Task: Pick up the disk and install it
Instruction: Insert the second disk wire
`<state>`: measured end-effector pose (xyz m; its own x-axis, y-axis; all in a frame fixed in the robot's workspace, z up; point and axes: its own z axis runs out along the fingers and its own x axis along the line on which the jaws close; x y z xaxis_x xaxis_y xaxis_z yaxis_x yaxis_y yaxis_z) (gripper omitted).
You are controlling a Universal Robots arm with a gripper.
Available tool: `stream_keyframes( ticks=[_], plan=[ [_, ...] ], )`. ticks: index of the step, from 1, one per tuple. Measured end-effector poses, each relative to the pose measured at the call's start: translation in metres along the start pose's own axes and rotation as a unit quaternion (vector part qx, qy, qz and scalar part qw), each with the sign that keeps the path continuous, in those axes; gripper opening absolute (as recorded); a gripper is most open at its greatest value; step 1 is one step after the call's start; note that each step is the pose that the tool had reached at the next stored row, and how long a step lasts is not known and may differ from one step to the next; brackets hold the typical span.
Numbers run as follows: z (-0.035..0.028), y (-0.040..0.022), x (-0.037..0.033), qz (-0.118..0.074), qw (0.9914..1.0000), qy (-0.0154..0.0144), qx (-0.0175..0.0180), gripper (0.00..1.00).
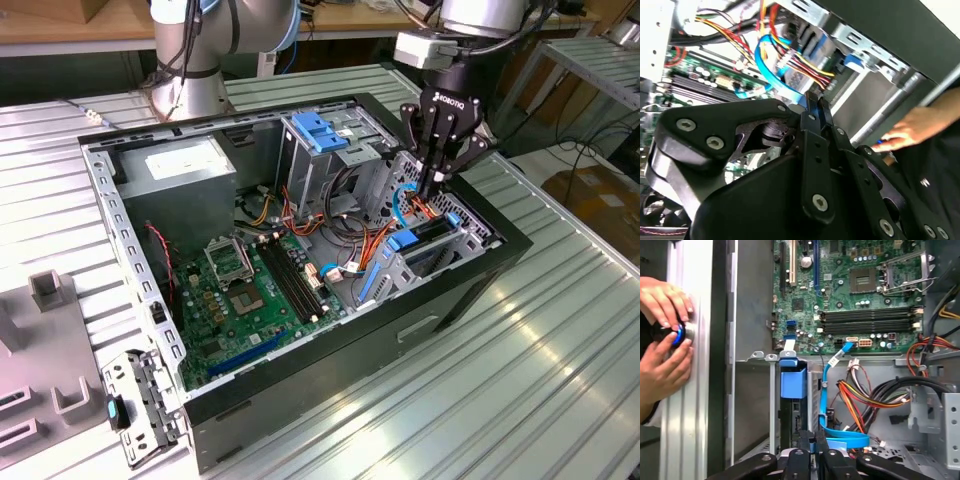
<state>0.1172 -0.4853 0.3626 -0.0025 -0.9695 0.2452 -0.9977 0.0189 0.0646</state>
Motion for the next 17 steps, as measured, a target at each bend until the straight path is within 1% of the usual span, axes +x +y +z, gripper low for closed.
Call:
stream_keyframes(
  ticks=[1,2,3,4,5,6,9,10,16,17],
  plan=[
    [0.0003,0.0001,0.0011,-0.001,0.99997,-0.0072,0.0001,0.16],
    [0.0011,0.0002,0.0026,-0.002,0.99992,-0.0129,0.0001,0.16],
    [0.0025,0.0004,0.0055,-0.003,0.99985,-0.0174,0.0003,0.16],
    [0.0039,0.0004,0.0078,-0.004,0.99981,-0.0190,0.0005,0.16],
    [0.0053,0.0005,0.0103,-0.004,0.99979,-0.0198,0.0007,0.16],
    [0.0071,0.0005,0.0139,-0.005,0.99978,-0.0201,0.0011,0.16],
    [0.0112,0.0009,0.0208,-0.007,0.99976,-0.0204,0.0026,0.16],
    [0.0130,0.0013,0.0230,-0.009,0.99972,-0.0218,0.0033,0.16],
    [0.0189,0.0046,0.0286,-0.018,0.99917,-0.0361,0.0057,0.16],
    [0.0195,0.0052,0.0292,-0.019,0.99909,-0.0376,0.0061,0.16]
  ],
)
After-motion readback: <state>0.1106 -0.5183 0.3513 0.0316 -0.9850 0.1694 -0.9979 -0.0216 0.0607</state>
